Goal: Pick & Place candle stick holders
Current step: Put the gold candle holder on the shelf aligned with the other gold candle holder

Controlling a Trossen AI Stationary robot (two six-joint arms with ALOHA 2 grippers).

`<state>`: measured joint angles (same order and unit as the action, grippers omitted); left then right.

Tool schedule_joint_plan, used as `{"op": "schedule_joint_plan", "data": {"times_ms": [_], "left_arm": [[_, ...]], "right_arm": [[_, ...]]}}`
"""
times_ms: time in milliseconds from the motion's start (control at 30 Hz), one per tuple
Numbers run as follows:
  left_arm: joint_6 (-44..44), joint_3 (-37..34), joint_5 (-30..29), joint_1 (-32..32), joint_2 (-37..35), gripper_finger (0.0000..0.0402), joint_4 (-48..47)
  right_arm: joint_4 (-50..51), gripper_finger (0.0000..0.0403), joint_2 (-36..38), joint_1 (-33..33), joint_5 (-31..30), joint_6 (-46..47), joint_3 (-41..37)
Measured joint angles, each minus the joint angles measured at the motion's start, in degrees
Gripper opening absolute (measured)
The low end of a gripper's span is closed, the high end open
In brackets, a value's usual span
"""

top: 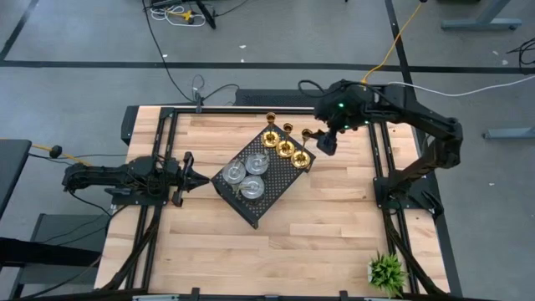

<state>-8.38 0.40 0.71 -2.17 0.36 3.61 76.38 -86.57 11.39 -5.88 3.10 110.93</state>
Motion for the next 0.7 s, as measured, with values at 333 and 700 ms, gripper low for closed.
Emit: {"op": "schedule_joint_plan", "data": {"times_ms": [333,700], "left_arm": [[0.0,0.0,0.0,0.0,0.0,0.0039,0.0],[0.0,0.0,0.0,0.0,0.0,0.0039,0.0]], "right_arm": [[0.4,0.0295,7.0,-1.8,-3.7,-0.2,-8.8],[-12.4,0.0294,15.1,-2.8,-0.3,1.0,-29.7]]}}
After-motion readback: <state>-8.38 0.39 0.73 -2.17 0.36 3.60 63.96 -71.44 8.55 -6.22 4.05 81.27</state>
